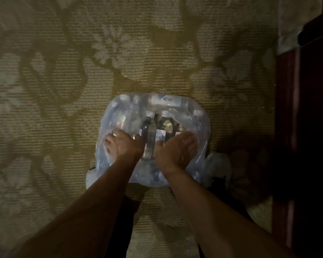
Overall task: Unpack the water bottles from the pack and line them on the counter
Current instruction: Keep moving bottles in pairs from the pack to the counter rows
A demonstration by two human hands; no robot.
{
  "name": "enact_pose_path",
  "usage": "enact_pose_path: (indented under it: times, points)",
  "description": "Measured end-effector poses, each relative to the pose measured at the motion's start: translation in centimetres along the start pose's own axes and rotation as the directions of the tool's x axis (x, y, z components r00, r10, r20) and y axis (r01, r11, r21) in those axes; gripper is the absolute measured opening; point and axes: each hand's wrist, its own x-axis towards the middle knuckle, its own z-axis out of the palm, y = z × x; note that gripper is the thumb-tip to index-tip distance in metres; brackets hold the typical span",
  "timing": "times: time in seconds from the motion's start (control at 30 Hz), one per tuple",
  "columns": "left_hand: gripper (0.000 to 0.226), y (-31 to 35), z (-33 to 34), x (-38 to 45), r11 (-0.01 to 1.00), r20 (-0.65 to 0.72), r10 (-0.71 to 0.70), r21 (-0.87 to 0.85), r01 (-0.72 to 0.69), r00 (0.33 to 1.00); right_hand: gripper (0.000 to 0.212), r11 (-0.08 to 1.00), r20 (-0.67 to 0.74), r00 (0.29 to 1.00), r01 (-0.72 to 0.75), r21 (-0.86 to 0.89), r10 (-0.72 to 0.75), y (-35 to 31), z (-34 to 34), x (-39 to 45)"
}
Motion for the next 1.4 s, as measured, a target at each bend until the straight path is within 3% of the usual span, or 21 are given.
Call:
enact_pose_path:
  times: [0.17,0.27,0.37,0.47,0.53,0.63,0.73,0.8,0.87,0.9,0.97,1.07,1.17,1.27,1.33,1.4]
  points:
    - [0.069,-0.3,-0.1,1.0,0.999,-0.067,-0.003,0.043,0.006,0.998,0.095,0.998,-0.063,0.997,-0.049,-0.038,0.047,0.0,-0.9,1.9]
    - [0.075,-0.6,0.4,1.7,0.996,-0.019,-0.041,-0.076,0.039,0.999,0.090,0.996,-0.116,0.993,-0.030,-0.086,0.020,0.8,-1.4,2.6]
    - [0.078,-0.4,0.9,1.2,0.973,0.082,-0.055,-0.217,0.071,0.995,0.088,0.986,-0.076,0.997,-0.006,-0.166,-0.007,2.2,-1.5,3.3]
    - [0.057,-0.3,1.1,1.0,0.930,0.196,-0.027,-0.356,0.096,0.980,0.101,0.997,0.033,0.997,-0.064,-0.052,0.066,1.9,-0.9,3.8]
    - [0.052,-0.6,1.3,1.1,0.936,0.238,-0.004,-0.340,0.088,0.971,0.114,0.986,0.099,0.982,-0.164,0.025,0.161,1.4,0.3,3.9]
    - [0.037,-0.7,1.3,1.0,0.921,0.293,0.018,-0.377,0.098,0.956,0.098,0.978,-0.033,0.978,-0.205,0.030,0.206,1.6,1.7,4.0]
    - [0.041,-0.8,0.0,1.4,0.790,0.436,0.056,-0.569,0.227,0.898,0.107,0.959,-0.025,0.979,-0.190,0.210,0.200,1.1,2.0,3.1]
    - [0.036,-0.2,-0.9,0.9,0.739,0.486,0.101,-0.621,0.262,0.868,0.110,0.854,0.036,0.974,-0.214,0.474,0.224,0.6,1.5,2.3]
    - [0.041,0.1,-2.2,0.3,0.688,0.504,0.092,-0.656,0.311,0.859,0.111,0.642,0.155,0.965,-0.256,0.723,0.210,0.0,0.8,1.8]
    - [0.043,0.1,-3.0,-0.1,0.648,0.519,0.091,-0.679,0.345,0.850,0.112,0.522,0.246,0.951,-0.307,0.796,0.186,0.0,0.1,1.4]
    - [0.050,-0.3,-4.8,-1.5,0.587,0.578,0.149,-0.705,0.399,0.802,0.104,0.406,0.414,0.906,-0.414,0.815,0.092,0.5,-1.5,0.2]
    - [0.042,-0.7,-8.1,-5.0,0.593,0.669,0.235,-0.674,0.441,0.705,0.078,0.463,0.533,0.846,-0.465,0.755,-0.020,1.5,-4.5,-2.4]
    - [0.033,-1.8,-10.9,-8.1,0.608,0.727,0.291,-0.643,0.466,0.622,0.092,0.524,0.569,0.822,-0.475,0.706,-0.021,1.6,-7.3,-5.4]
    - [0.055,-2.9,-14.8,-11.0,0.636,0.696,0.319,-0.660,0.399,0.643,0.112,0.601,0.494,0.868,-0.376,0.705,-0.037,0.2,-11.0,-9.8]
    - [0.073,-3.5,-17.6,-13.3,0.641,0.662,0.345,-0.684,0.349,0.665,0.108,0.688,0.403,0.915,-0.268,0.674,-0.038,-1.1,-14.2,-13.6]
    - [0.072,-4.0,-21.0,-16.2,0.635,0.616,0.369,-0.714,0.296,0.696,0.111,0.719,0.316,0.946,-0.173,0.673,-0.068,-1.7,-17.1,-17.5]
